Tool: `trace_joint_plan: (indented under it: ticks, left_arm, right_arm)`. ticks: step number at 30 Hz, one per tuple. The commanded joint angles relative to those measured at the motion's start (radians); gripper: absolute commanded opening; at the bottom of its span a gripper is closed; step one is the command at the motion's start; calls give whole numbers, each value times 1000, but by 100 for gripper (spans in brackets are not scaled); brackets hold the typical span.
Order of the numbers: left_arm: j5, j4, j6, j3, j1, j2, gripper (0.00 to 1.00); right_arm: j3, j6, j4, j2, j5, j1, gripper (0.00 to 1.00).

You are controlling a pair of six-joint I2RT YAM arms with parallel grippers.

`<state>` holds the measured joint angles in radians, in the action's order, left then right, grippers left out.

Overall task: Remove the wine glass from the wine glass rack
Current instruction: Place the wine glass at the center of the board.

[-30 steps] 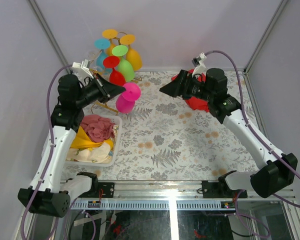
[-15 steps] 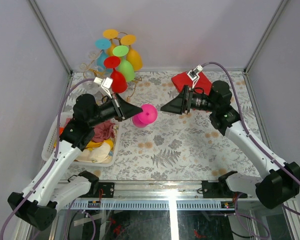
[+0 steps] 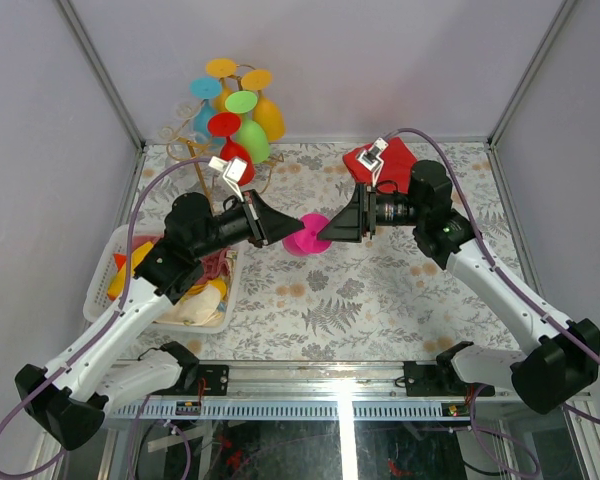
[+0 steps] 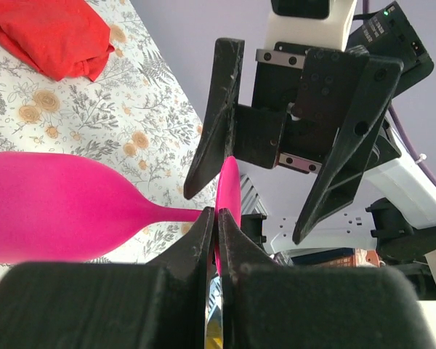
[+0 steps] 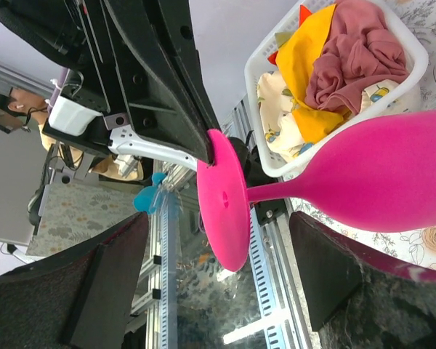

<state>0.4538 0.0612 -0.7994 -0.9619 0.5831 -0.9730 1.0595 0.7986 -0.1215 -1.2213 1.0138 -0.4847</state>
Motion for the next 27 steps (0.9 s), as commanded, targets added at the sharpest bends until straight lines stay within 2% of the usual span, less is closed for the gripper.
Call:
trace_joint_plan:
  ticks: [1, 12, 19, 21, 24, 25, 27]
  left_arm:
    - [-30, -95, 13, 5, 7, 3, 0]
    - [0, -103, 17, 12, 12, -10, 0]
    - [-24, -37, 48, 19, 14, 15, 0]
    - [-28, -23, 56, 23, 14, 24, 0]
    - [-43, 4, 71, 23, 13, 28, 0]
    - [-52, 13, 73, 23, 14, 28, 0]
    - [-63, 21, 74, 21, 14, 22, 15]
  right_arm:
    - [60, -59, 53, 3, 35, -23, 85]
    - [71, -74, 87, -8, -8, -37, 79]
    - [64, -94, 105, 17, -164, -37, 40]
    - [69, -72, 74, 1, -133, -38, 22]
    - [70, -4, -10, -26, -61, -38, 2]
    - [63, 21, -39, -26, -51, -37, 0]
    - [41, 47, -86, -16, -49, -37, 0]
